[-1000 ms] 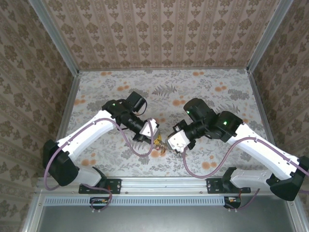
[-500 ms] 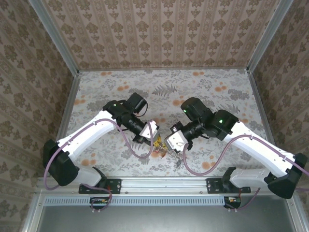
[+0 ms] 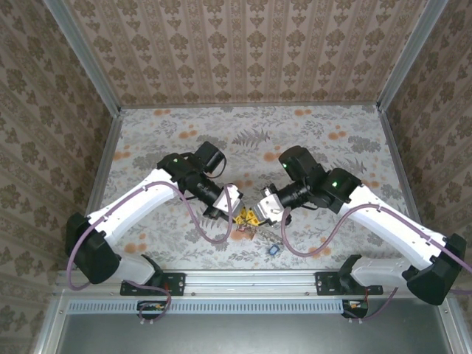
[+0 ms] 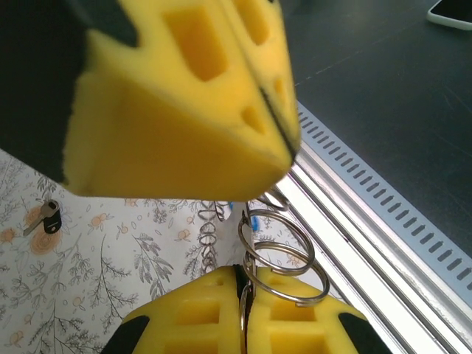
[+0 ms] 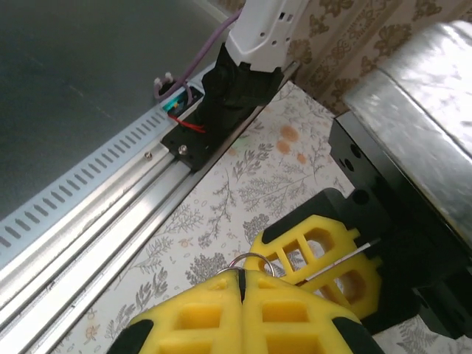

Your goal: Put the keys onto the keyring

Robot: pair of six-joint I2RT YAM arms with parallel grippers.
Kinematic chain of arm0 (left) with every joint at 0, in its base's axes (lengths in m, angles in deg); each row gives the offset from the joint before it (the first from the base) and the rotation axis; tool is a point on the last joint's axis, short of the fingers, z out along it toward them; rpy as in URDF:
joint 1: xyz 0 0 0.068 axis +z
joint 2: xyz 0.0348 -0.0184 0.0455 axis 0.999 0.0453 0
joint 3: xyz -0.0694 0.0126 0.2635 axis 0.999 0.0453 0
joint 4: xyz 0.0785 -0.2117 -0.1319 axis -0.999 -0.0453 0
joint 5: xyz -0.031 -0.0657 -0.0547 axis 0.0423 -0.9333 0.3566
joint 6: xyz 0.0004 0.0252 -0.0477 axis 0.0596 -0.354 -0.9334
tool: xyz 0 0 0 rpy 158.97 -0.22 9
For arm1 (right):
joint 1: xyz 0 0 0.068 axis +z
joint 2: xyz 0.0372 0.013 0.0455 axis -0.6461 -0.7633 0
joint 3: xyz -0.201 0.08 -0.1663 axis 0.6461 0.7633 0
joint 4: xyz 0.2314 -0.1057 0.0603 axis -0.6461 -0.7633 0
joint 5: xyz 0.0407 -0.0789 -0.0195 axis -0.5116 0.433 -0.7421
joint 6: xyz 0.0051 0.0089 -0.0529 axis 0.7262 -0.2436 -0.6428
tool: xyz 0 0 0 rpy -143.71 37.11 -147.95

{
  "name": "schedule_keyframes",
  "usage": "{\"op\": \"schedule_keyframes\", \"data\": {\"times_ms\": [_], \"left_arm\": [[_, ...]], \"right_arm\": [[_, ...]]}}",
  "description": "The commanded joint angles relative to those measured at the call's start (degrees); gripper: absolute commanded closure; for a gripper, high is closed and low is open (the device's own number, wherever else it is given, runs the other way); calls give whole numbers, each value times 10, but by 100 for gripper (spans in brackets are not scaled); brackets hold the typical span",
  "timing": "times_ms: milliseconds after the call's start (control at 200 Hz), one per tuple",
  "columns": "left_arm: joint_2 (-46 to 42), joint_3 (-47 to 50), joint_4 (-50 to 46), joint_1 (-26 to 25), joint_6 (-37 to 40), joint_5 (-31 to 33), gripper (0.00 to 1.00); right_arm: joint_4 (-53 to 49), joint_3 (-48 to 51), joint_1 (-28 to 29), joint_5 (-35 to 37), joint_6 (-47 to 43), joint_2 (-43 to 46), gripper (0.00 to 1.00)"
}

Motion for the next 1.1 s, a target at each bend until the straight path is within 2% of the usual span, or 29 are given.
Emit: {"op": "schedule_keyframes", "data": {"times_ms": [0, 485, 745, 835, 1000, 1095], "left_arm": [[-20, -17, 19, -7, 19, -46, 100], [-21, -9, 49, -9, 14, -47, 100], [-26, -3, 61, -10, 7, -43, 100], [-25, -3, 60, -10, 5, -46, 100], [-25, 8, 76, -6, -18, -57, 100], [-33, 28, 119, 5, -72, -70, 100]], "right_arm": [[32, 28, -27, -85, 42, 8, 100], [103, 57, -41, -173, 110, -6, 100], [130, 70, -42, -181, 127, -9, 100], [118, 69, -43, -144, 110, 3, 100], [109, 65, -47, -34, 91, 59, 75], [106, 69, -47, 28, 75, 102, 65]]}}
